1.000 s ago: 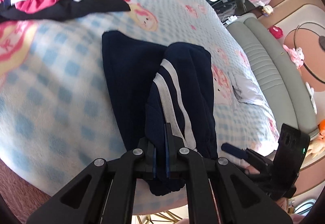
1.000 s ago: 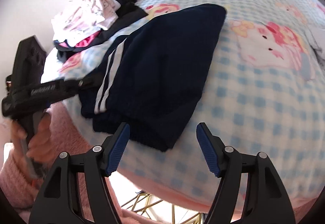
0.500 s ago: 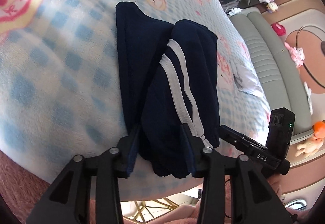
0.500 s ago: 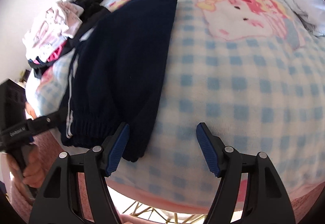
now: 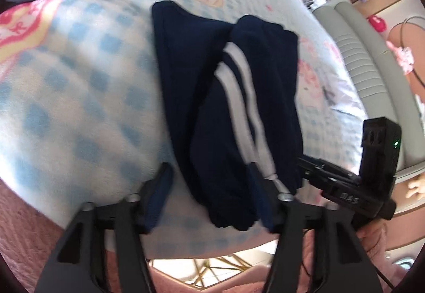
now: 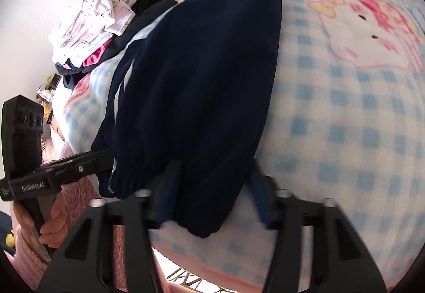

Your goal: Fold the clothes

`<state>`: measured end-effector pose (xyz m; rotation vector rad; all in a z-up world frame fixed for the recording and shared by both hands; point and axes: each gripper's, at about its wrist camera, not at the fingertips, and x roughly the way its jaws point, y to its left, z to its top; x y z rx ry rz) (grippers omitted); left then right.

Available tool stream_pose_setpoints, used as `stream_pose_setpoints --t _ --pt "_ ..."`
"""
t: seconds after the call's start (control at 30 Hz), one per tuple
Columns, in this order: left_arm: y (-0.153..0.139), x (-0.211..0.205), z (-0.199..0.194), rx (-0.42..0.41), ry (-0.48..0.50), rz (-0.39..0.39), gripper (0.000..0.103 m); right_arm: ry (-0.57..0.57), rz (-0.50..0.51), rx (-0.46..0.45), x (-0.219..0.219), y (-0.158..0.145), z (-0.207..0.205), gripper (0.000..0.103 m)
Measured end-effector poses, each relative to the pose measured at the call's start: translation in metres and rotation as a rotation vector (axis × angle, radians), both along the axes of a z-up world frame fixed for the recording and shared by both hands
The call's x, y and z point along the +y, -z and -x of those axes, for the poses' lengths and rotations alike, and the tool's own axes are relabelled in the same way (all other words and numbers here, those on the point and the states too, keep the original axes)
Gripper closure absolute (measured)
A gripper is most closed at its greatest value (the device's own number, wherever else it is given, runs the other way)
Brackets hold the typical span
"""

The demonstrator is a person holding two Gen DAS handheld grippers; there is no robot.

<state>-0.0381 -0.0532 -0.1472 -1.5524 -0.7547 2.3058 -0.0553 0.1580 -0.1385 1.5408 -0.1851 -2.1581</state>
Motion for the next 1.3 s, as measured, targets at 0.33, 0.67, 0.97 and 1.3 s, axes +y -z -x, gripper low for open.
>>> stream_pose_setpoints --t 0.33,0.67,0.97,1.3 --pt "-0.025 0.044 0.012 0.088 0.12 0.081 0.071 0.065 0.052 0.085 0.044 -0.055 -0.033 0.091" --pt "-0.005 -0.011 -0.005 -0.023 0.022 -0.019 0.071 0.073 0.133 -0.02 0.042 -0.023 -0.004 0.043" --pt "0.009 0.006 0.021 -0.014 0.056 -0.138 0.081 0.065 0.145 -0.055 0.019 0.003 0.018 0.088" --pt "-0.014 0.07 0.023 0.049 0.224 -0.036 0.082 0.157 0.008 0.108 0.067 -0.054 -0.04 0.095"
